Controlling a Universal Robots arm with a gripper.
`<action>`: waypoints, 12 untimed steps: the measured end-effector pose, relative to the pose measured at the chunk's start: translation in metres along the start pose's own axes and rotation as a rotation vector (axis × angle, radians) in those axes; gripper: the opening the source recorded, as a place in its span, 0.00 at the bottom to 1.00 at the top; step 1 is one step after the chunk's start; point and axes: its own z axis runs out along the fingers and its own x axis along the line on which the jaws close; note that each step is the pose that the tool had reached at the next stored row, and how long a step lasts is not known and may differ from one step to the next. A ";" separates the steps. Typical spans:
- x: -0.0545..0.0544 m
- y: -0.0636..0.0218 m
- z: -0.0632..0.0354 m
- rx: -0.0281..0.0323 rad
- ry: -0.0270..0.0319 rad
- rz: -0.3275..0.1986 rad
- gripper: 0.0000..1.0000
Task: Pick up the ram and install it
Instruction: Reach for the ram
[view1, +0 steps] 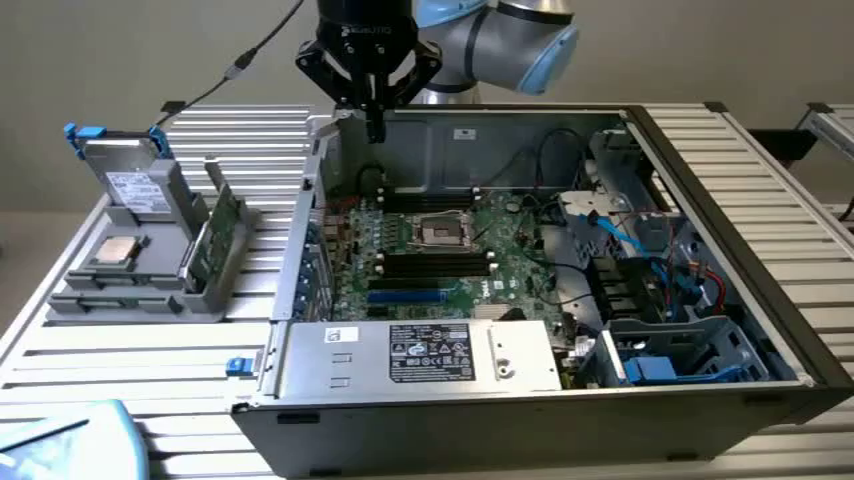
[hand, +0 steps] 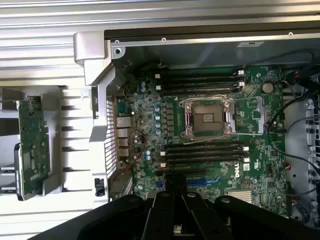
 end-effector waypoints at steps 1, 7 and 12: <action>0.000 0.0000 0.0000 -0.0001 0.0000 0.000 0.11; 0.000 0.0000 0.0000 -0.0014 0.0001 0.000 0.11; 0.000 0.0000 0.0000 -0.0024 0.0001 0.000 0.11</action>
